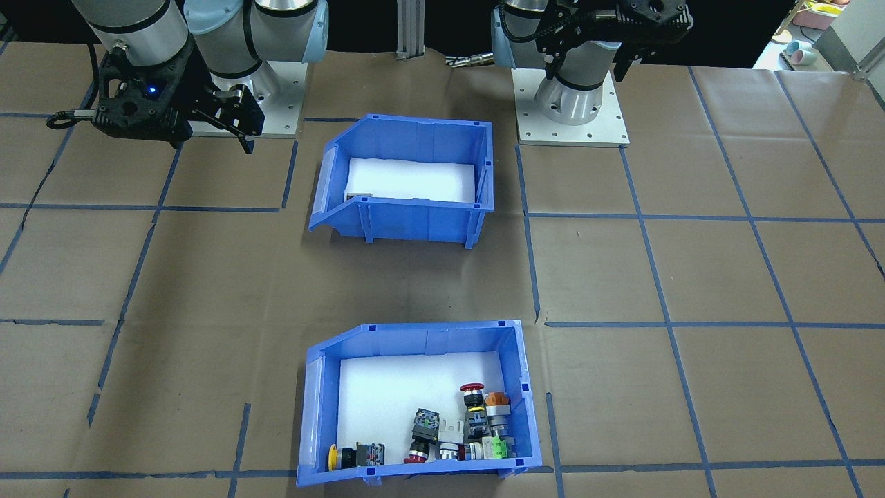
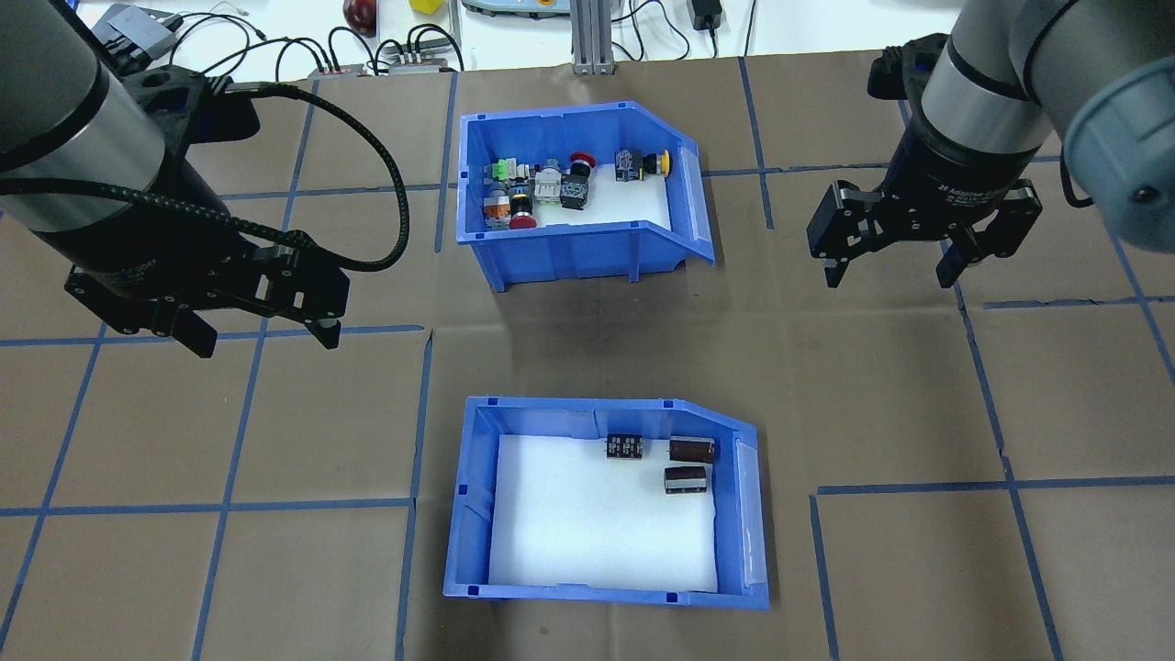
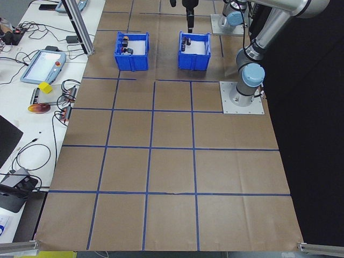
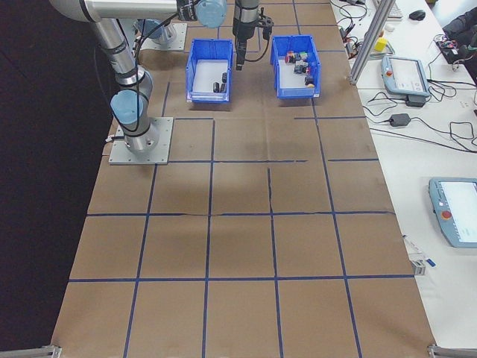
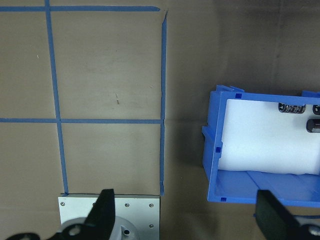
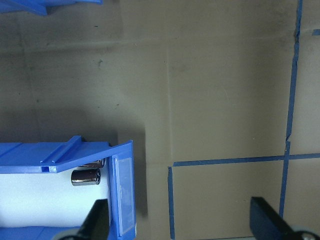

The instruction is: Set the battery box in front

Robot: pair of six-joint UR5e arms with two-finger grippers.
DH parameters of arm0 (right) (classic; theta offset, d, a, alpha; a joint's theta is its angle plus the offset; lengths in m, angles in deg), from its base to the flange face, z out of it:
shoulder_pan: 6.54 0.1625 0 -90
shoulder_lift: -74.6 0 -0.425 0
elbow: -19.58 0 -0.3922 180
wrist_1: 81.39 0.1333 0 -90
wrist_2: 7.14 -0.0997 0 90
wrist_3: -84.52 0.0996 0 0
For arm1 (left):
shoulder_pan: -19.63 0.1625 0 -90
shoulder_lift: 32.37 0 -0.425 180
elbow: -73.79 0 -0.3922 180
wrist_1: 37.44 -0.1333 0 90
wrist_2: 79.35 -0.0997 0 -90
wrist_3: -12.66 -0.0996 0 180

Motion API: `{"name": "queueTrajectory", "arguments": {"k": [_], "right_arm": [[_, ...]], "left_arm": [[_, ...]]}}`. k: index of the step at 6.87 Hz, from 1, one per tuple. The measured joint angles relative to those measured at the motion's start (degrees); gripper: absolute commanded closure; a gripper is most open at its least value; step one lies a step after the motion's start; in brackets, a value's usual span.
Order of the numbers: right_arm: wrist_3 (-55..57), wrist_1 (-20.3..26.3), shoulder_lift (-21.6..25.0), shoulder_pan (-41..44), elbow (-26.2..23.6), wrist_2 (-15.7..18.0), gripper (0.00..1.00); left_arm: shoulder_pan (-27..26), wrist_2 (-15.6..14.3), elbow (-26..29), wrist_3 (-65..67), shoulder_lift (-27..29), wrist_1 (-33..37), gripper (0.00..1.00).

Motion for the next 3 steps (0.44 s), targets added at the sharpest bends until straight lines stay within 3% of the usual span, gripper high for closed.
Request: {"name": "queueTrajectory", "arguments": {"k": [3], "right_arm": [[-0.21, 0.0, -0.1, 0.0, 0.0, -0.01, 0.0]], "left_arm": [[0.03, -0.32, -1.63, 14.8, -0.47, -0.28, 0.01]]}}
